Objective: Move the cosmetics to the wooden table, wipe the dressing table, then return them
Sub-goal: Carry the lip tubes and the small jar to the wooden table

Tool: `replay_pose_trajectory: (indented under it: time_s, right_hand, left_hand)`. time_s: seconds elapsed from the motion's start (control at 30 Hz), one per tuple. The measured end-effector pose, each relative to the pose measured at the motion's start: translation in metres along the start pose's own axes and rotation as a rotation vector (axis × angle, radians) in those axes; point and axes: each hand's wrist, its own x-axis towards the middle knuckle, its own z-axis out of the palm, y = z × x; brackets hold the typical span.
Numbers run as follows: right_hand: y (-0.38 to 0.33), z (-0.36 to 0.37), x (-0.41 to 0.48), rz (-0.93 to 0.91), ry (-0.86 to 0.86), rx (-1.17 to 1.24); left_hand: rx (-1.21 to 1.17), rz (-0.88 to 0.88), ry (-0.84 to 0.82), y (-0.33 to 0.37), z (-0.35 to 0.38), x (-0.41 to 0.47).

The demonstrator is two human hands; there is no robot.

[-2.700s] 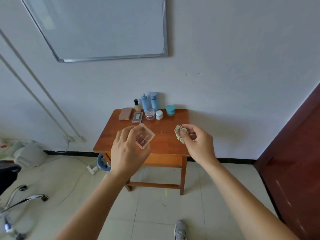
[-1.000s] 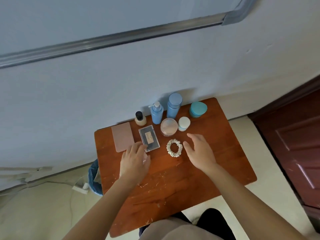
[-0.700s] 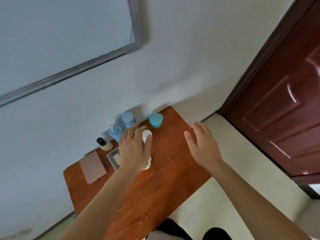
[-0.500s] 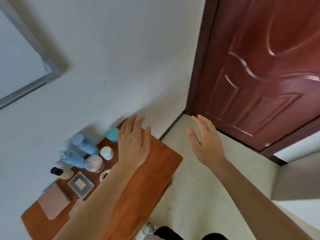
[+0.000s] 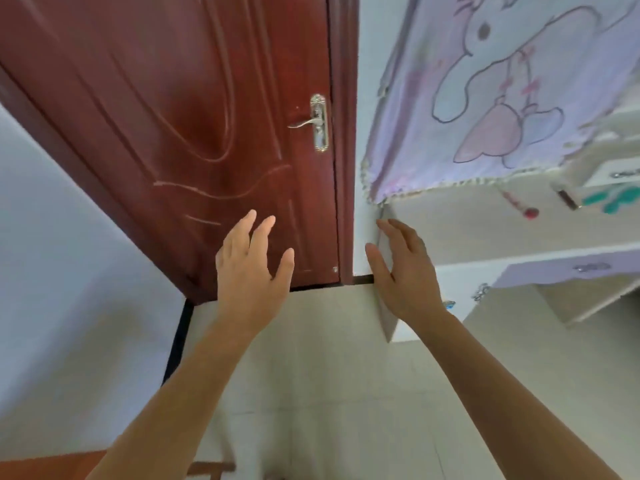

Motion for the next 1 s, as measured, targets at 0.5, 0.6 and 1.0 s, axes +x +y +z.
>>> replay_pose_trajectory:
  time_s: [0.5,0.6,1.0]
  right_hand:
    - [0.262,-0.172,0.090,0.354,0.221,-0.297]
    - [0.306,-0.213,0.126,0.420,0.216,-0.357]
    - [0.474,-0.323,0.193,0.648,0.293,-0.417]
  left_hand:
    - [-0.214,0.422,-0.345,0.252,0.277,0.154]
    - [-0.252,0.468,-0.429,0.306,0.327,0.191]
    - [-0.178,0.678,-0.584,0.472,0.478,0.276]
